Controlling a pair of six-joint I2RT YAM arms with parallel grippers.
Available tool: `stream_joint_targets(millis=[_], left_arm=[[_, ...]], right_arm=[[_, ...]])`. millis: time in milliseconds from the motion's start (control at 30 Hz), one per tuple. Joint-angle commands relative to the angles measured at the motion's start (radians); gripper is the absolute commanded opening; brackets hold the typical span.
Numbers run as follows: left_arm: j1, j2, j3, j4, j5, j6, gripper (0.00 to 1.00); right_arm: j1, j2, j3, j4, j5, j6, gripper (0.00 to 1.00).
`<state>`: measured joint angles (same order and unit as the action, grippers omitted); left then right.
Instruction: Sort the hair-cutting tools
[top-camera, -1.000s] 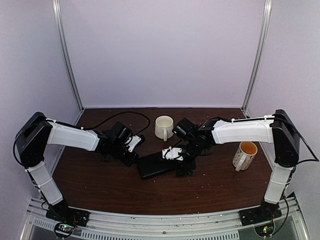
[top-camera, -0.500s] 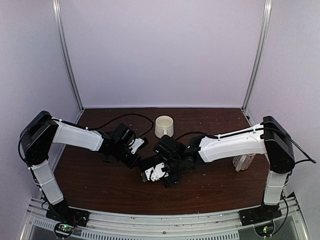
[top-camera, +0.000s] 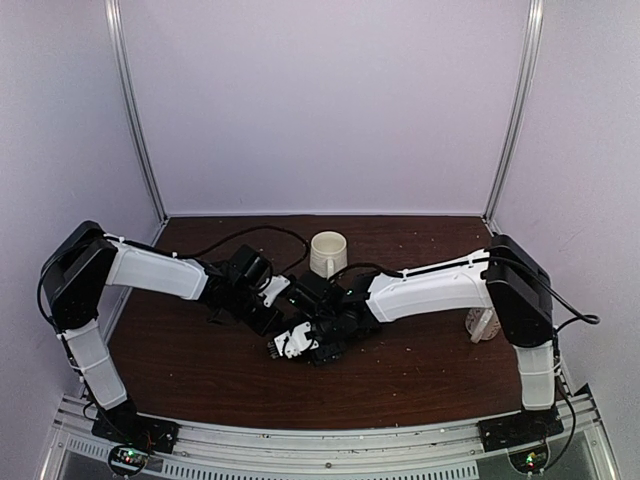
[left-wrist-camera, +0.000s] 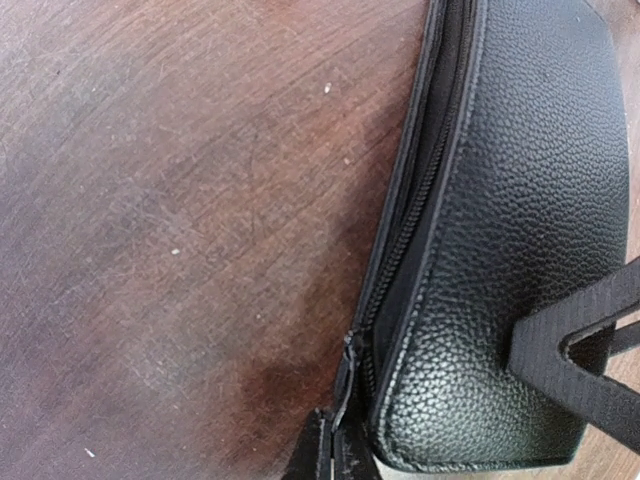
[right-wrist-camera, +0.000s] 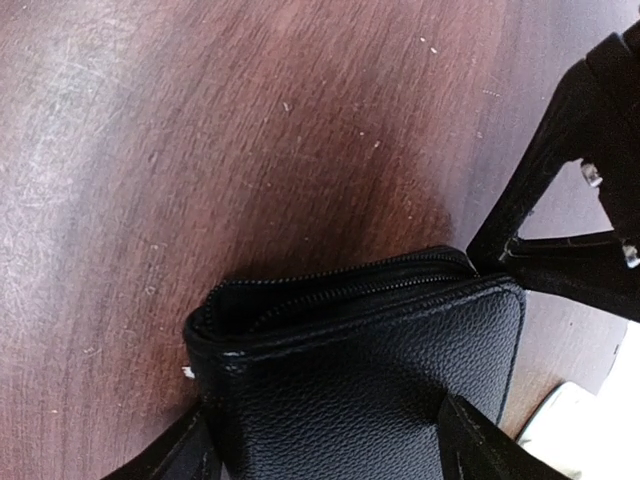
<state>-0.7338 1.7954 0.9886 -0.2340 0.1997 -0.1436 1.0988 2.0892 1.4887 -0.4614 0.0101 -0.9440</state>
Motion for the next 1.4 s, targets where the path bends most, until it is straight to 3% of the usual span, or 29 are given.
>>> stream_joint_targets(millis=[0,167,467,933,1033,1200,1367], left_arm=[[-0.004,-0.033,-0.026,0.027,-0.001,0.006,0.0],[-0.004,-0.101,-0.086,0.005,-0.02,-0.051,0.0],[-0.024,-0.265,-0.269,0.039,0.061,-0.152,0.0],[-0.17,-0.262,-0.267,0.217,0.269,-0.206,0.0],[-0.17,-0.252,-0.241,0.14,0.17,-0.2,0.0],[-0.164,-0.096,-0.085,-0.119,-0.073,-0.206,0.0],[-0.154,0.005,-0.017,-0.218,-0.21,-0.197,0.0]], right_arm=[[-0.03,0.059,0.037,-0.122,-0.042,0.035,0.71],[-0.07,0.118,0.116,-0.224,-0.114,0.098,0.6],[-0.092,0.13,0.086,-0.136,-0.134,0.274,0.6],[-0.089,0.119,0.037,0.07,-0.057,0.613,0.62],[-0.092,0.092,-0.022,0.142,-0.057,0.681,0.64],[-0.117,0.08,-0.006,0.133,-0.097,0.741,0.65],[-0.123,0.089,0.005,0.106,-0.09,0.727,0.65]])
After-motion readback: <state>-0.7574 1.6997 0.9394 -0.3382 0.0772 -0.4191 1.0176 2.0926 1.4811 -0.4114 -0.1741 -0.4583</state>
